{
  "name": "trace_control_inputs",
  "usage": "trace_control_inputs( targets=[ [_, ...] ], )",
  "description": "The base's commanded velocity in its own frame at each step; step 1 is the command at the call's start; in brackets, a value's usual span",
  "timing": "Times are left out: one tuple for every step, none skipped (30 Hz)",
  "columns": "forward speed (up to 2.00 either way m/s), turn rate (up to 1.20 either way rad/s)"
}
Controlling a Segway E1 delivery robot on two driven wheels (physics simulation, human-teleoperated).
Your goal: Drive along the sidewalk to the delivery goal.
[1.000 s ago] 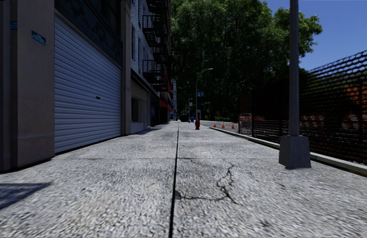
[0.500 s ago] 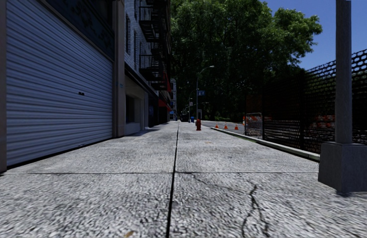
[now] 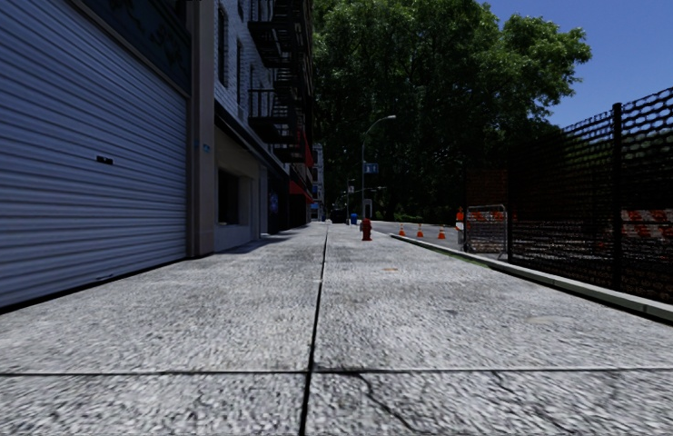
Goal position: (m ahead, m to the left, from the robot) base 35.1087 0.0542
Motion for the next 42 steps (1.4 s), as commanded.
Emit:
trace_control_inputs(
  targets=[
    [2.0, 0.0],
    [2.0, 0.0],
    [2.0, 0.0],
    [2.0, 0.0],
    [2.0, 0.0],
    [2.0, 0.0],
    [2.0, 0.0],
    [2.0, 0.0],
    [2.0, 0.0],
    [2.0, 0.0],
    [2.0, 0.0],
    [2.0, 0.0],
    [2.0, 0.0],
    [2.0, 0.0],
    [2.0, 0.0],
    [2.0, 0.0],
    [2.0, 0.0],
    [2.0, 0.0],
    [2.0, 0.0],
    [2.0, 0.0],
    [2.0, 0.0],
    [2.0, 0.0],
    [2.0, 0.0],
    [2.0, 0.0],
    [2.0, 0.0],
    [2.0, 0.0],
    [2.0, 0.0],
    [2.0, 0.0],
    [2.0, 0.0],
    [2.0, 0.0],
    [2.0, 0.0],
    [2.0, 0.0],
    [2.0, 0.0],
    [2.0, 0.0],
    [2.0, 0.0],
    [2.0, 0.0],
    [2.0, 0.0],
    [2.0, 0.0],
    [2.0, 0.0],
    [2.0, 0.0],
    [2.0, 0.0],
    [2.0, 0.0]
  ],
)
